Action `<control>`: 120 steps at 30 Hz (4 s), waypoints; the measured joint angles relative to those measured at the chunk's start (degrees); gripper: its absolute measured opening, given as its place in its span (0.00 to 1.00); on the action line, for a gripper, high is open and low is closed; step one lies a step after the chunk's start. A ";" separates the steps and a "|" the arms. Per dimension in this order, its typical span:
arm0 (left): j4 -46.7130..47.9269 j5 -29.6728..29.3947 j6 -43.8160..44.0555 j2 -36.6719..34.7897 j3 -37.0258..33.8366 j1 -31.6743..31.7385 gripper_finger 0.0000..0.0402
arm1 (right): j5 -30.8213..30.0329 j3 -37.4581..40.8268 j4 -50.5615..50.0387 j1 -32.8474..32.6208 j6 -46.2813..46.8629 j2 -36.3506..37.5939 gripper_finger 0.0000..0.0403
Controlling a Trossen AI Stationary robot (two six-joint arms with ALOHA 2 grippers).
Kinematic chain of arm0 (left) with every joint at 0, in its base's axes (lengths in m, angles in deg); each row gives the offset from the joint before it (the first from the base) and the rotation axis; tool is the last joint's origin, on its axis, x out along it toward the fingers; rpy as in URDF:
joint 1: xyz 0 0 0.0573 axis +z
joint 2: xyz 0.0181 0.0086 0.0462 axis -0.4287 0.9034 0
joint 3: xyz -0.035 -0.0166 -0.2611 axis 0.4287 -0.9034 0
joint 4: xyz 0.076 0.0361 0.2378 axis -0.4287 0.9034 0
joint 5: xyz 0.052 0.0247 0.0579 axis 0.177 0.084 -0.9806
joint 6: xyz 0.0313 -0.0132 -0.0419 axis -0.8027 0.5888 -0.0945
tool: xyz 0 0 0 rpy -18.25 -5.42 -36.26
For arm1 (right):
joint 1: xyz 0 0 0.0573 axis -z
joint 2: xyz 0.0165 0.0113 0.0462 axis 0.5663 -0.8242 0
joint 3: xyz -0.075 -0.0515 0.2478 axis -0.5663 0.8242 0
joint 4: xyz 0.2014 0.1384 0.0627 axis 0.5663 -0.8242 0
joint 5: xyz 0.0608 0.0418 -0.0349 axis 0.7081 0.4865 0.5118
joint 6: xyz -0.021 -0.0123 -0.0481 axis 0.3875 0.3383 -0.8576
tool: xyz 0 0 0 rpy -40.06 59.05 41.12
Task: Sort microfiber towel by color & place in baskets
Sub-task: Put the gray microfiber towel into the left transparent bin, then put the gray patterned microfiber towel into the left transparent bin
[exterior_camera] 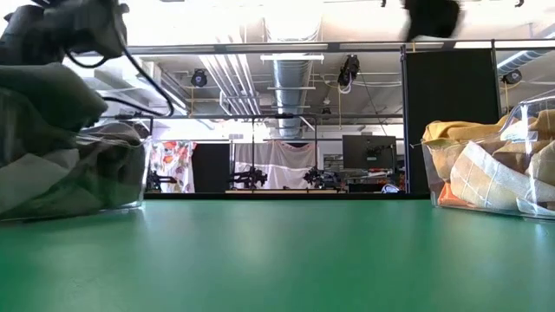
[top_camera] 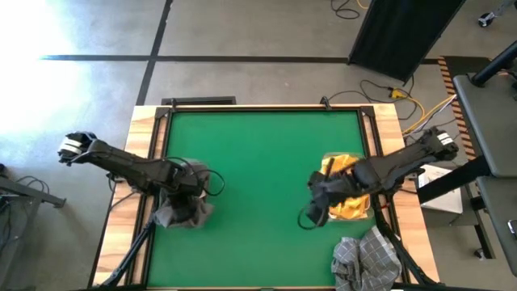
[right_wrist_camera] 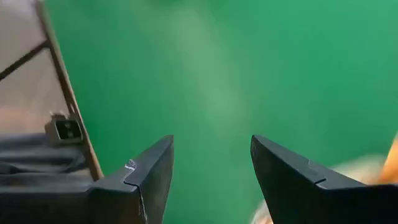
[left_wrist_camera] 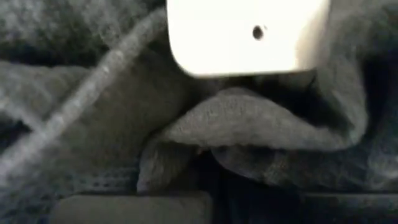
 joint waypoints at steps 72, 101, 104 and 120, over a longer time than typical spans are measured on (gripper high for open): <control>3.10 -30.76 -10.77 -23.77 34.49 -2.52 0.58 | -1.92 -9.71 43.40 0.17 -9.46 -17.86 0.07; -9.68 -33.81 -21.14 -11.71 32.61 7.35 0.88 | -16.99 -29.35 53.37 13.07 -12.37 -32.60 0.06; -13.59 -30.90 -23.22 -10.28 32.54 9.20 0.88 | -11.84 -29.59 54.73 13.10 -13.48 -32.60 0.06; -32.60 -5.95 -30.34 -6.34 32.53 11.86 0.76 | 9.16 -39.57 50.08 13.05 -24.76 -30.57 0.06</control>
